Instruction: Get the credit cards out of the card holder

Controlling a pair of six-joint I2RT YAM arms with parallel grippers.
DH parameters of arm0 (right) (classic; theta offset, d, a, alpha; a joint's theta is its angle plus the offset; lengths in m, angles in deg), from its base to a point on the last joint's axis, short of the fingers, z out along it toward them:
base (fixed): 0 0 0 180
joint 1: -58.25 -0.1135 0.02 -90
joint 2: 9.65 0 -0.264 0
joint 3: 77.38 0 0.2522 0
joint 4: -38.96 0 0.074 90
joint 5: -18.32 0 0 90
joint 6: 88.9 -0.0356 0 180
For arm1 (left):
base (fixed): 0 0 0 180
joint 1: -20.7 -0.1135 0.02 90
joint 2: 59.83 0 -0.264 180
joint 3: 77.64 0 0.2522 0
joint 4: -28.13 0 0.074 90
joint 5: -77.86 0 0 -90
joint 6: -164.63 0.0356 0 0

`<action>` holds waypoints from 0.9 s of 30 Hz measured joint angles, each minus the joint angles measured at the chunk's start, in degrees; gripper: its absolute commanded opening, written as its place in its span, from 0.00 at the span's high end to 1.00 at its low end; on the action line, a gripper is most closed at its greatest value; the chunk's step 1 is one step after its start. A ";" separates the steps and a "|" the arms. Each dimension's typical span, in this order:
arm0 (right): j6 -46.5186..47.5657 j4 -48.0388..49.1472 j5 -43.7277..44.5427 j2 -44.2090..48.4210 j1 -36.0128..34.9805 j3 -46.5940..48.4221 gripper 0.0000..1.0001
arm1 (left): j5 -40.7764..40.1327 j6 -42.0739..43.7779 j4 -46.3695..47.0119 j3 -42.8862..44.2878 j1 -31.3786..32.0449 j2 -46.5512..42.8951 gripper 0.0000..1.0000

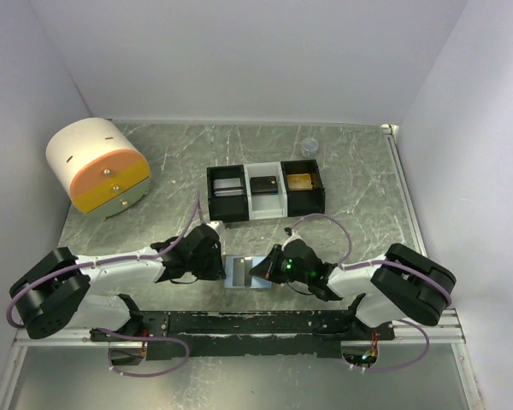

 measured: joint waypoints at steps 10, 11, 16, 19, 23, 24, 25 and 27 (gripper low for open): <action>0.04 -0.22 -0.04 -0.59 0.26 0.00 1.00 | 0.00 0.55 -1.29 0.26 0.04 -4.31 0.67; 0.04 -0.15 -0.04 -0.63 0.26 0.00 1.00 | 0.00 0.63 -1.18 0.44 0.11 -4.66 0.66; 0.00 0.02 0.00 -0.63 0.26 -0.11 1.00 | 0.50 1.14 1.11 1.27 0.44 -4.20 0.63; -0.15 0.11 0.00 -0.63 0.26 -0.26 1.00 | 0.85 1.33 2.54 1.70 0.63 -0.68 0.65; -0.13 0.13 -0.09 -0.57 0.26 -0.28 0.97 | 1.27 1.09 3.82 2.23 0.87 3.82 0.76; -0.11 0.20 -0.31 -0.57 0.28 -0.31 0.95 | 1.20 0.98 3.98 2.54 1.14 4.50 0.77; -0.02 0.42 -0.68 -0.57 0.35 -0.35 0.93 | 1.11 0.85 3.93 2.86 1.25 5.07 0.78; 0.09 1.03 -1.38 -0.66 0.59 -0.52 0.91 | 0.59 0.83 3.48 3.87 1.77 6.05 0.79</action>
